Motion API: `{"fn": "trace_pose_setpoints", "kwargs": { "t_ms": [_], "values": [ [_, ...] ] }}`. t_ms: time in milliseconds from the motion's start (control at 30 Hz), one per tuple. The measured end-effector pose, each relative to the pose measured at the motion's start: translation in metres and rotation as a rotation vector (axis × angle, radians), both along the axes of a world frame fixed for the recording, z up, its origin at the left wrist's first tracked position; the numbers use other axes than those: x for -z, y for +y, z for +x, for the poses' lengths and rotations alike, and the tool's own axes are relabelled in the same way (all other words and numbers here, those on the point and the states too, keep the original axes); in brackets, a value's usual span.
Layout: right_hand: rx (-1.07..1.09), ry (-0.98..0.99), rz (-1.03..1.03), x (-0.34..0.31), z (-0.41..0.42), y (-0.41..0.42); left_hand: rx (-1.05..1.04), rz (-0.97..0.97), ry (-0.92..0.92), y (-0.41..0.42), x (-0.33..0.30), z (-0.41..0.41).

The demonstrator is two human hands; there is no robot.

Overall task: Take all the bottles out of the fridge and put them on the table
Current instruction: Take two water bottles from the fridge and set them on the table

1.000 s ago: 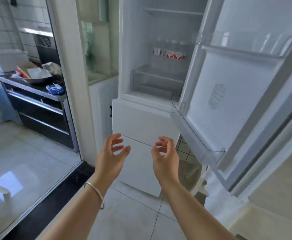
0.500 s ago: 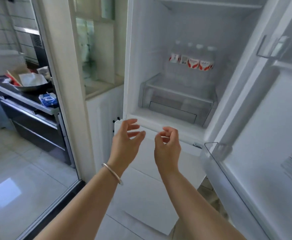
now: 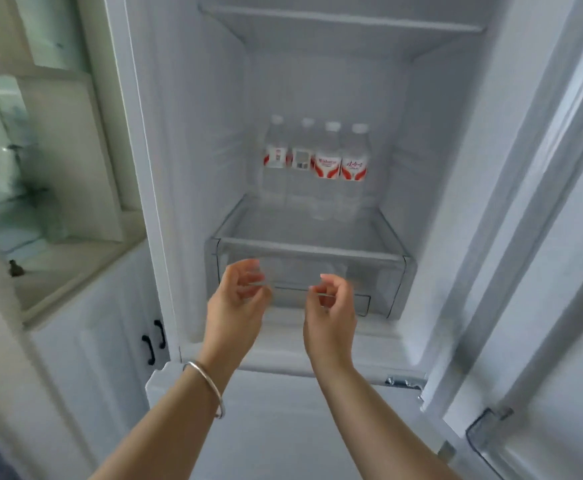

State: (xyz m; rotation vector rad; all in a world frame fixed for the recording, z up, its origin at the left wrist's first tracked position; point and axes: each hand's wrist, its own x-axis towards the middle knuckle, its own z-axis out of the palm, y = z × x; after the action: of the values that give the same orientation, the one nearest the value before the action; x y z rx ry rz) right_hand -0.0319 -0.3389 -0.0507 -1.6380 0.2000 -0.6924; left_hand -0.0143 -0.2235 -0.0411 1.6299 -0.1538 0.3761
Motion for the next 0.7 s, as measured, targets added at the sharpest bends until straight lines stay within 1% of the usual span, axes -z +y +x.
{"fn": "trace_pose_setpoints", "kwargs": {
  "t_ms": [233,300,367,467,600,700],
  "values": [
    [0.237,-0.036,0.020,-0.020,0.097,-0.009,0.213,-0.073,0.042,-0.021,-0.027,0.131],
    [0.279,-0.034,0.004,-0.022,0.115,-0.017,0.229,-0.112,0.075,-0.034,-0.029,0.161],
    [0.308,-0.045,-0.005,-0.027,0.131,-0.029,0.221,-0.102,0.076,-0.047,-0.031,0.185],
    [0.337,-0.069,-0.001,-0.040,0.160,-0.052,0.260,-0.110,0.069,-0.062,-0.037,0.212],
    [0.254,0.031,0.036,-0.055,0.201,-0.080,0.288,-0.127,0.099,-0.084,-0.045,0.237],
    [0.240,0.052,0.038,-0.063,0.232,-0.100,0.292,-0.124,0.126,-0.098,-0.047,0.258]
  ]
}}
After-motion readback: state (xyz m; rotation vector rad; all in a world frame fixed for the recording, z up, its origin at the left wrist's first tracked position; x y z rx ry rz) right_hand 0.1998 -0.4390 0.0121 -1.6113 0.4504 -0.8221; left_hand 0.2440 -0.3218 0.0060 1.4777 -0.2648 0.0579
